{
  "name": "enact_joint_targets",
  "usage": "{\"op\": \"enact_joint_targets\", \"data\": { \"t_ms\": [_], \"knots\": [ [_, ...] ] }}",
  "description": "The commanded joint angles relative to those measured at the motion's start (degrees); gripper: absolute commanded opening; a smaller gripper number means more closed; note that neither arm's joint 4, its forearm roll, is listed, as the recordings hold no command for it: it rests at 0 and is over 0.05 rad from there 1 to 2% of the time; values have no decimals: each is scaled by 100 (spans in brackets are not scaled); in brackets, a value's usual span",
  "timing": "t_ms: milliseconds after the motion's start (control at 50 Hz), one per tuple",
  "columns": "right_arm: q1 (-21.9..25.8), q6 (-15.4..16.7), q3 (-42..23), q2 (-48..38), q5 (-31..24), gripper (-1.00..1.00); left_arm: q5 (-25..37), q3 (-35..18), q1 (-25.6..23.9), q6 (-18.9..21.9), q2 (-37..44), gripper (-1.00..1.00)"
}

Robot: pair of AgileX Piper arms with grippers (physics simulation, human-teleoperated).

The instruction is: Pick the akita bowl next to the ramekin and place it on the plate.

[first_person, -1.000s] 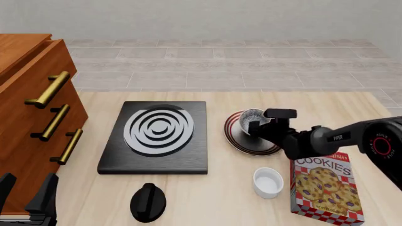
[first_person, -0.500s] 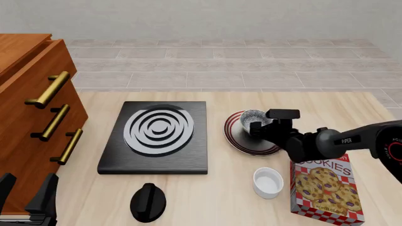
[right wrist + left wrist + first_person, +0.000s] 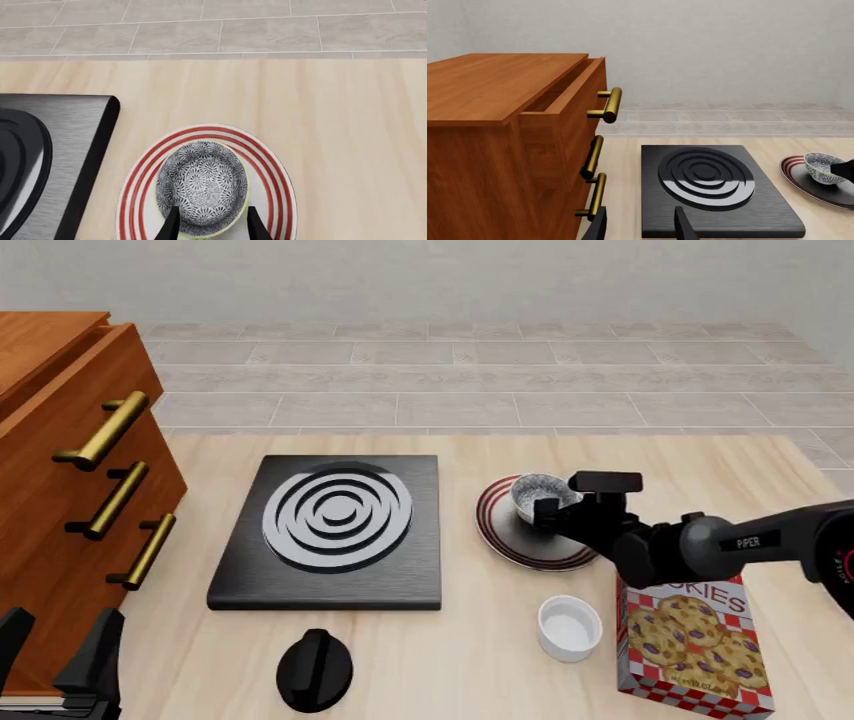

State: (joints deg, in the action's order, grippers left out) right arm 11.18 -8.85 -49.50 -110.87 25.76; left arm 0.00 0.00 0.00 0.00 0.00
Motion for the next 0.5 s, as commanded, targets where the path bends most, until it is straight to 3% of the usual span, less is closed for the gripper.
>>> {"op": "enact_joint_targets", "data": {
  "t_ms": [20, 500],
  "knots": [
    [4, 8, 36, 66, -21, 100, 0, 0, 0, 0, 0, 100],
    [-13, 56, 81, 273, -147, 100, 0, 0, 0, 0, 0, 100]
  ]
}}
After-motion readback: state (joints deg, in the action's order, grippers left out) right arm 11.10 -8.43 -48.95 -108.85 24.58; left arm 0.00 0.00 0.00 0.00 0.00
